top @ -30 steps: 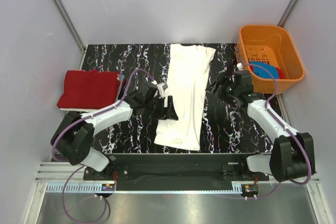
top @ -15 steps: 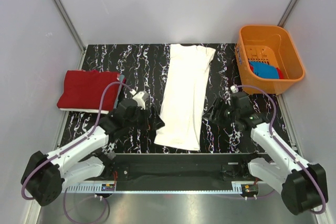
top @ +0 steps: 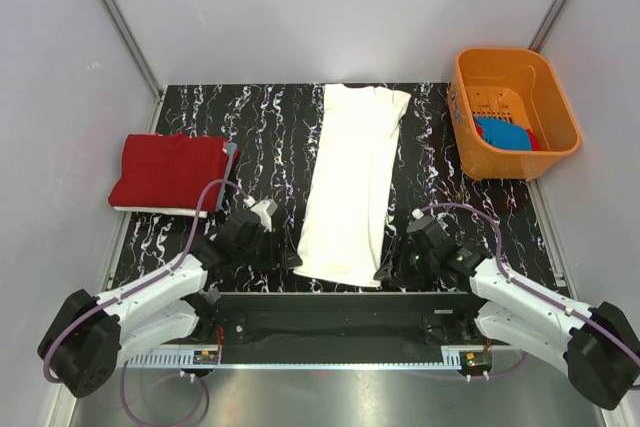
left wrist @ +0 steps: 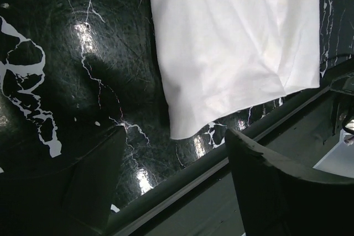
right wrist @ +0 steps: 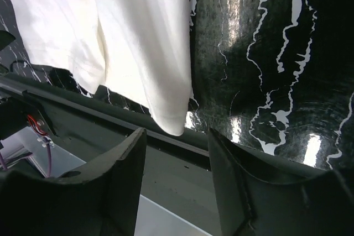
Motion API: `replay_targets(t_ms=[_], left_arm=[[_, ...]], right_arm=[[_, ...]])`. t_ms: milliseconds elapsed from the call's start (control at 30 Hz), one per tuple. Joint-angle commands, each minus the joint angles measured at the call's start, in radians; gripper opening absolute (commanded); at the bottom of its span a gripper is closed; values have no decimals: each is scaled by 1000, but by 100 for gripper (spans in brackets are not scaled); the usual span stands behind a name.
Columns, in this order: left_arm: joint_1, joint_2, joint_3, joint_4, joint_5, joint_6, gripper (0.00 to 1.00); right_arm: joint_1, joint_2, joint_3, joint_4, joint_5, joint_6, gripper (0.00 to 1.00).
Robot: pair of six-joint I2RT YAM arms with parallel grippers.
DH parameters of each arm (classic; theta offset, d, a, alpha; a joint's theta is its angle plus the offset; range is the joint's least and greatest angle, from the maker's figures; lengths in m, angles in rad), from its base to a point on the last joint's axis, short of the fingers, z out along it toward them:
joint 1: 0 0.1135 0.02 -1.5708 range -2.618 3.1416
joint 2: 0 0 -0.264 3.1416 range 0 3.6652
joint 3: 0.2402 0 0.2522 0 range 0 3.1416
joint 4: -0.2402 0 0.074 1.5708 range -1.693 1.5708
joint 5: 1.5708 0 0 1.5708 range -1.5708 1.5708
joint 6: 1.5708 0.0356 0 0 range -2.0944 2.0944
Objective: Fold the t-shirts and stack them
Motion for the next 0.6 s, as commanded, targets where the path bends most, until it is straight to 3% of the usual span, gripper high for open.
replay_targets(t_ms=[0,267,367,400,500,567], left_arm=[[-6,27,-19,106,37,-17,75],[-32,98,-25,188,57,-41,61],[-34,117,-22,198,52,-41,58],[-37,122,-22,201,49,-41,54],[-35,144,-22,212,46,-44,45],[-37,163,-24,218,46,-52,43]], right_arm=[[23,22,-24,92,17,59,55],[33,96,-32,200,13,62,47],[33,145,-38,241,7,61,38],[33,159,-38,258,7,61,26],[33,162,-38,264,14,62,10],[33,153,-37,252,20,59,6]])
